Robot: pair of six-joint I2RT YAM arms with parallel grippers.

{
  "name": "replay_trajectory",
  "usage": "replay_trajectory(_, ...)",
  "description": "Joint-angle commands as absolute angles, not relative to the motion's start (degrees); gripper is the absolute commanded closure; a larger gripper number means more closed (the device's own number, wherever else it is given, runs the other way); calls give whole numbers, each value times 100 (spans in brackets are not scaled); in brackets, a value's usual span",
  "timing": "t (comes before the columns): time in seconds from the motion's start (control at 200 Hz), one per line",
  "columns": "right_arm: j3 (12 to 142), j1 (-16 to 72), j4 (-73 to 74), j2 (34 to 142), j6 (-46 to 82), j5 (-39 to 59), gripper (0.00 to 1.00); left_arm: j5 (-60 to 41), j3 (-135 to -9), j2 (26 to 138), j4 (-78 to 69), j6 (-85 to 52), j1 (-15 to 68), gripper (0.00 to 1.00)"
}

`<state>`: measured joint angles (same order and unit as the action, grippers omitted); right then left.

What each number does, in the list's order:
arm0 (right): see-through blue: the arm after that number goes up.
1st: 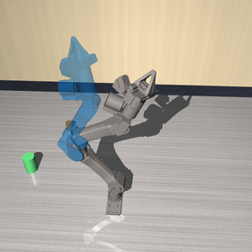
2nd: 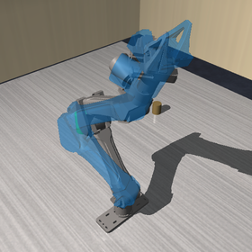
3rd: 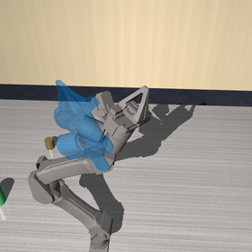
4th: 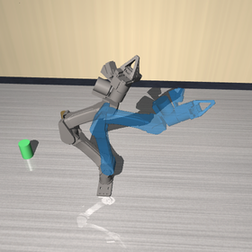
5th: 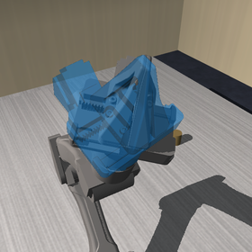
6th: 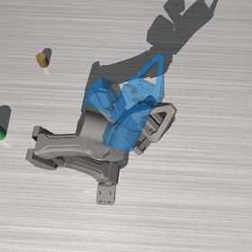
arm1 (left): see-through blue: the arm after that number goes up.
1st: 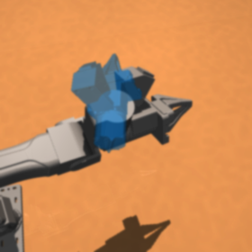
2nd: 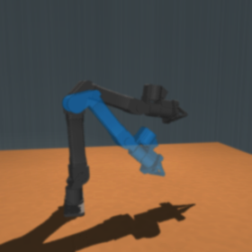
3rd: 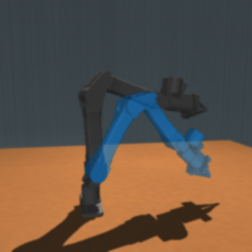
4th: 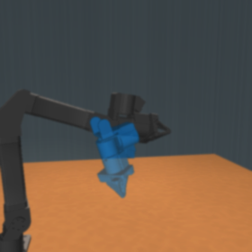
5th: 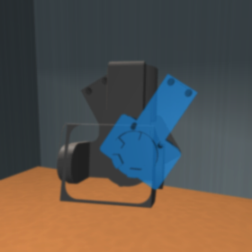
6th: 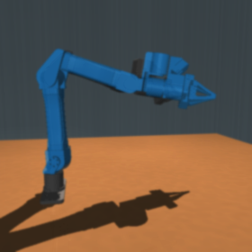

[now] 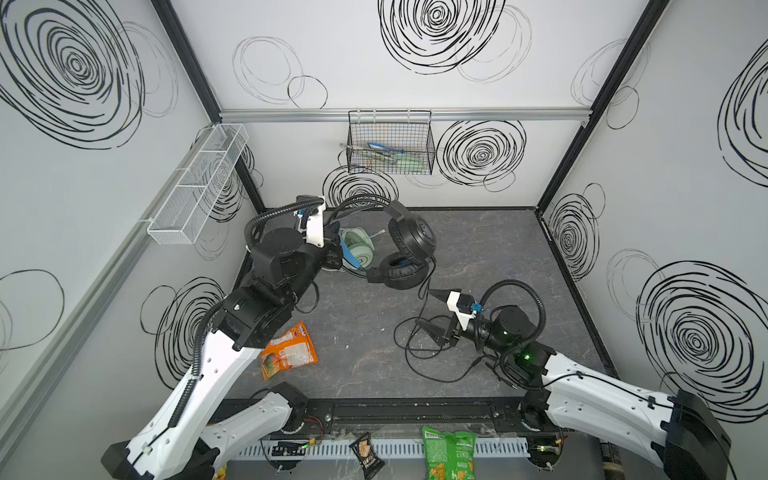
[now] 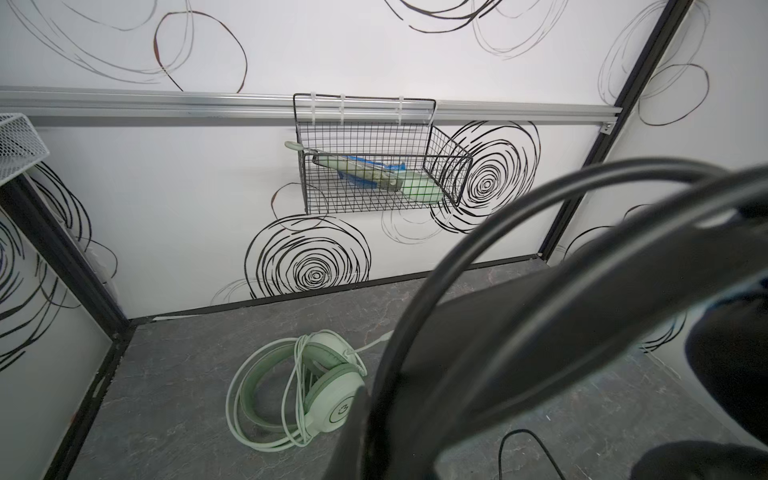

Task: Wrap the headphones

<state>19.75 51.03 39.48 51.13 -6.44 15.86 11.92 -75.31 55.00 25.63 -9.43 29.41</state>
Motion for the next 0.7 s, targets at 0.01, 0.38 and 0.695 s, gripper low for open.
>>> replay_trajectory(0.01, 2160, 5104, 4667, 5368, -677, 1644, 18, 847, -7844, 5358, 2179, -1462, 2884, 100)
replay_trajectory(0.38, 2019, 5106, 5093, 5935, -738, 1569, 34, 423, -8099, 5257, 2268, -1865, 2711, 100)
replay_trajectory(0.695, 1758, 5097, 5273, 6117, -738, 1389, 44, -41, -8191, 5191, 2119, -2265, 2455, 100)
